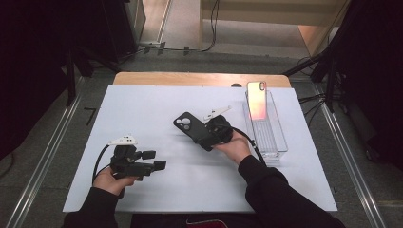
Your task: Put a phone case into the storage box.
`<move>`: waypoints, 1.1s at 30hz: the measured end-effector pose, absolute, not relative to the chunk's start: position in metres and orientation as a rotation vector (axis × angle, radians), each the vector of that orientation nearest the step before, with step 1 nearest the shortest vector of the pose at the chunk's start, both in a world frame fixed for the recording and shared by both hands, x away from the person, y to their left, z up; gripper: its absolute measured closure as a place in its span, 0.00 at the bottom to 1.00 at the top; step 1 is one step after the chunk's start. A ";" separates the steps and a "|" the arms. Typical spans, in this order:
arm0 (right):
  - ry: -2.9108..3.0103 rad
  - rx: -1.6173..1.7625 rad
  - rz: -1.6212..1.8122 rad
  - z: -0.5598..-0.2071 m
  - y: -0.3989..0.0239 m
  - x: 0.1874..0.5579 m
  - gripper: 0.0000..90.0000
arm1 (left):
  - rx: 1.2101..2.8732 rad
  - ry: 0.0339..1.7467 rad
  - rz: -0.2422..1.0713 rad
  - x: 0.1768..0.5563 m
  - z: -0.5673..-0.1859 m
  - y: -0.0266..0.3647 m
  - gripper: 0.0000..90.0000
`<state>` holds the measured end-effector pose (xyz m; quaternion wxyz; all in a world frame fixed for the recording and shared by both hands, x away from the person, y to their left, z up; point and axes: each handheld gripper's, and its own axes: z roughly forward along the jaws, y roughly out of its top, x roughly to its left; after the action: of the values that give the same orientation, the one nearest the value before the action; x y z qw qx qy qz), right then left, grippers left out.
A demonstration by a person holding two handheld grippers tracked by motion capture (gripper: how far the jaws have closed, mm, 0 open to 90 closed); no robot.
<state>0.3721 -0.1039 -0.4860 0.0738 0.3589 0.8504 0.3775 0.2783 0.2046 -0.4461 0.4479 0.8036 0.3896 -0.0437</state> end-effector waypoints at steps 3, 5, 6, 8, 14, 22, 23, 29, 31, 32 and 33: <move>2.544 1.076 1.158 -0.478 -0.107 0.367 0.15 | 1.995 0.975 -0.110 0.279 -0.444 0.202 0.31; 2.539 1.090 1.174 -0.473 -0.109 0.364 0.15 | 1.987 0.969 -0.111 0.280 -0.442 0.201 0.32; 2.536 1.098 1.186 -0.471 -0.110 0.362 0.15 | 1.986 0.972 -0.116 0.280 -0.442 0.200 0.32; 2.530 1.113 1.198 -0.467 -0.113 0.357 0.15 | 1.989 0.975 -0.123 0.281 -0.441 0.198 0.32; 2.534 1.157 1.217 -0.461 -0.122 0.343 0.15 | 1.998 0.998 -0.172 0.286 -0.440 0.192 0.31; 2.522 1.210 1.216 -0.457 -0.128 0.326 0.15 | 1.974 0.999 -0.211 0.291 -0.436 0.184 0.25; 2.516 1.223 1.212 -0.457 -0.129 0.324 0.15 | 1.971 1.003 -0.213 0.292 -0.435 0.182 0.25; 2.472 1.287 1.222 -0.456 -0.131 0.315 0.15 | 1.979 1.015 -0.250 0.296 -0.431 0.173 0.28; 2.466 1.290 1.233 -0.457 -0.128 0.316 0.15 | 1.998 1.019 -0.263 0.299 -0.430 0.170 0.28; 2.458 1.287 1.231 -0.457 -0.126 0.316 0.15 | 2.005 1.024 -0.265 0.301 -0.430 0.169 0.28; 2.458 1.293 1.237 -0.457 -0.124 0.316 0.15 | 2.008 1.028 -0.260 0.303 -0.429 0.167 0.28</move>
<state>0.3156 -0.1244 -0.4572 0.0506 0.4248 0.8073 0.4065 0.3030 0.1674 -0.4294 0.4219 0.8017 0.4104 -0.1039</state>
